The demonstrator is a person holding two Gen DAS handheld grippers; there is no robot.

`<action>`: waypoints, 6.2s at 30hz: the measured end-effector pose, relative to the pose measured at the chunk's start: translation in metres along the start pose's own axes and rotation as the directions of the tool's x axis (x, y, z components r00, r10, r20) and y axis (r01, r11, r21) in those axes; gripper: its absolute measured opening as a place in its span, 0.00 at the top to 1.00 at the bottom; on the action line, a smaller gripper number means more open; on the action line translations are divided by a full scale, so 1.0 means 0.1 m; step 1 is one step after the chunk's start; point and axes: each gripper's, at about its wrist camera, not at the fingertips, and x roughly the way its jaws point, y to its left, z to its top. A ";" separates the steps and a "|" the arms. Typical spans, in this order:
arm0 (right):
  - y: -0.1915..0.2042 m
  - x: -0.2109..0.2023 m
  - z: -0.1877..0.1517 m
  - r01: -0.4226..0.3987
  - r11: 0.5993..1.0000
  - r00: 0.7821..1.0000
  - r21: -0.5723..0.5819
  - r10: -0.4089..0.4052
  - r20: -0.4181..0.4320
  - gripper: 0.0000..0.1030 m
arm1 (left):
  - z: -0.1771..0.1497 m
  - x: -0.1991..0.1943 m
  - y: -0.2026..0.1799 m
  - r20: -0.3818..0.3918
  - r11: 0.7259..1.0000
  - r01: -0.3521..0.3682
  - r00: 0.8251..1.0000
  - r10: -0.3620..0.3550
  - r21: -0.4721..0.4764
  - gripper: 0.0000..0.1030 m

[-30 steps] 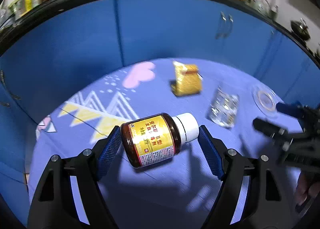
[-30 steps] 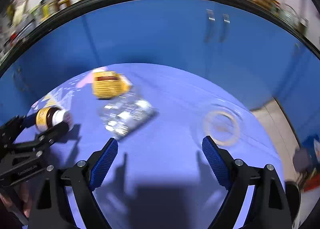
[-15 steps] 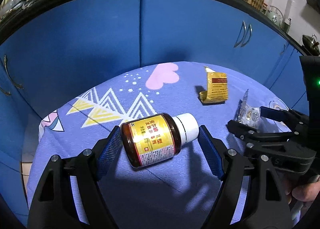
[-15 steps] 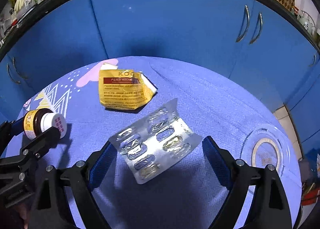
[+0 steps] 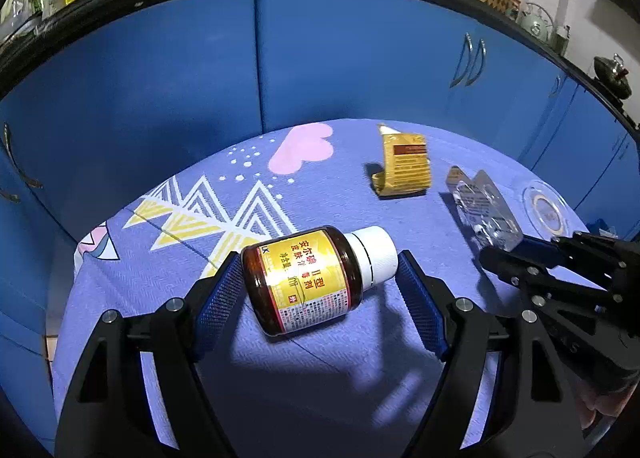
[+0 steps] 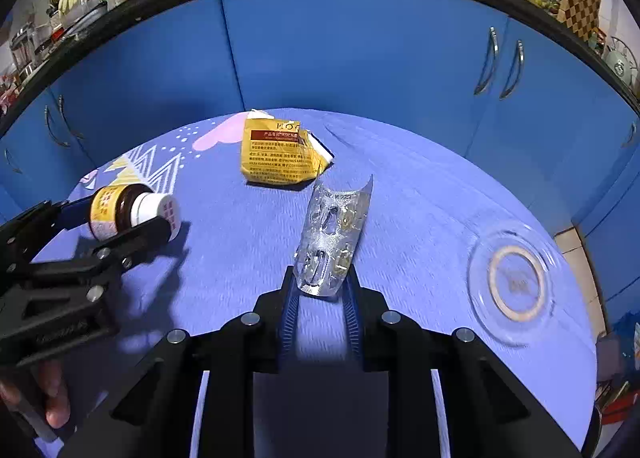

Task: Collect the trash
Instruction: 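Grasp the brown medicine bottle with the left gripper while the right grasps the pill blister, then carry the pill blister to the bin with the right gripper while the left carries the bottle, then open the right gripper over the bin while the left gripper drops the bottle in, then move both grippers back over the table toward the yellow bag and clear lid, then grasp the yellow snack bag with the left gripper while the right grasps the clear plastic lid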

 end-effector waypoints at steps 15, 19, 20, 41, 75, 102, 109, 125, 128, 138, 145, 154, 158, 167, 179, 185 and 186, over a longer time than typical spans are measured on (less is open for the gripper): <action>-0.26 -0.84 -0.37 0.058 0.997 0.996 0.046 -0.061 0.063 0.78 | -0.07 -0.44 -0.61 0.047 0.988 0.080 0.995 -0.086 0.131 0.25; -0.39 -1.09 -0.53 0.083 0.994 0.993 0.068 -0.089 0.084 0.78 | -0.11 -0.60 -0.83 0.059 0.980 0.096 0.992 -0.107 0.174 0.25; -0.43 -1.16 -0.58 0.093 0.993 0.991 0.076 -0.100 0.089 0.78 | -0.12 -0.64 -0.89 0.062 0.977 0.101 0.992 -0.114 0.186 0.25; -1.35 -2.33 -1.57 0.284 0.921 0.938 0.268 -0.325 0.122 0.77 | -0.41 -1.28 -2.27 0.004 0.886 0.271 0.956 -0.294 0.376 0.25; -2.15 -2.67 -2.05 0.474 0.794 0.827 0.381 -0.550 0.118 0.13 | -0.47 -1.19 -3.63 -0.053 0.794 0.319 0.938 -0.342 0.517 0.25; -2.49 -2.78 -2.36 0.468 0.748 0.824 0.471 -0.562 0.073 0.13 | -0.46 -1.31 -4.17 0.003 0.763 0.309 0.926 -0.377 0.568 0.04; -2.35 -2.76 -2.24 0.454 0.770 0.834 0.449 -0.545 0.092 0.13 | -0.42 -1.28 -3.97 -0.012 0.786 0.308 0.934 -0.358 0.537 0.04; -1.65 -2.65 -1.61 0.438 0.840 0.851 0.320 -0.502 0.152 0.13 | -0.14 -1.48 -3.03 0.073 0.855 0.273 0.939 -0.337 0.441 0.04; -1.47 -2.59 -1.44 0.429 0.857 0.858 0.287 -0.486 0.165 0.13 | -0.09 -1.52 -2.79 0.101 0.868 0.256 0.940 -0.327 0.425 0.04; -0.95 -2.19 -0.98 0.373 0.906 0.898 0.199 -0.407 0.171 0.13 | -0.01 -1.30 -1.97 0.126 0.916 0.178 0.963 -0.236 0.359 0.04; -0.73 -1.76 -0.69 0.307 0.935 0.931 0.180 -0.334 0.146 0.13 | 0.06 -0.98 -1.33 0.098 0.952 0.145 0.979 -0.178 0.271 0.04; -0.63 -1.15 -0.42 0.261 0.949 0.958 0.175 -0.277 0.078 0.13 | 0.25 -0.55 -0.67 0.079 0.977 0.115 0.988 -0.130 0.178 0.04; -0.67 -0.90 -0.32 0.246 0.953 0.965 0.176 -0.259 0.050 0.13 | 0.35 -0.38 -0.56 0.073 0.976 0.106 0.990 -0.121 0.190 0.04; -0.93 -0.26 -0.17 0.208 0.955 0.978 0.210 -0.203 -0.045 0.13 | 0.57 0.24 -0.59 0.023 0.971 0.063 0.997 -0.070 0.229 0.04; -1.08 0.17 0.09 0.227 0.953 0.973 0.199 -0.216 -0.078 0.13 | 0.73 0.91 -0.49 -0.072 0.978 0.063 0.996 -0.050 0.196 0.04; -1.14 0.23 0.18 0.275 0.942 0.961 0.193 -0.265 -0.076 0.13 | 0.77 0.94 -0.50 -0.068 0.976 0.078 0.996 -0.065 0.204 0.04; -1.16 0.23 0.19 0.262 0.943 0.965 0.205 -0.252 -0.074 0.13 | 0.77 0.95 -0.50 -0.073 0.976 0.078 0.995 -0.064 0.205 0.04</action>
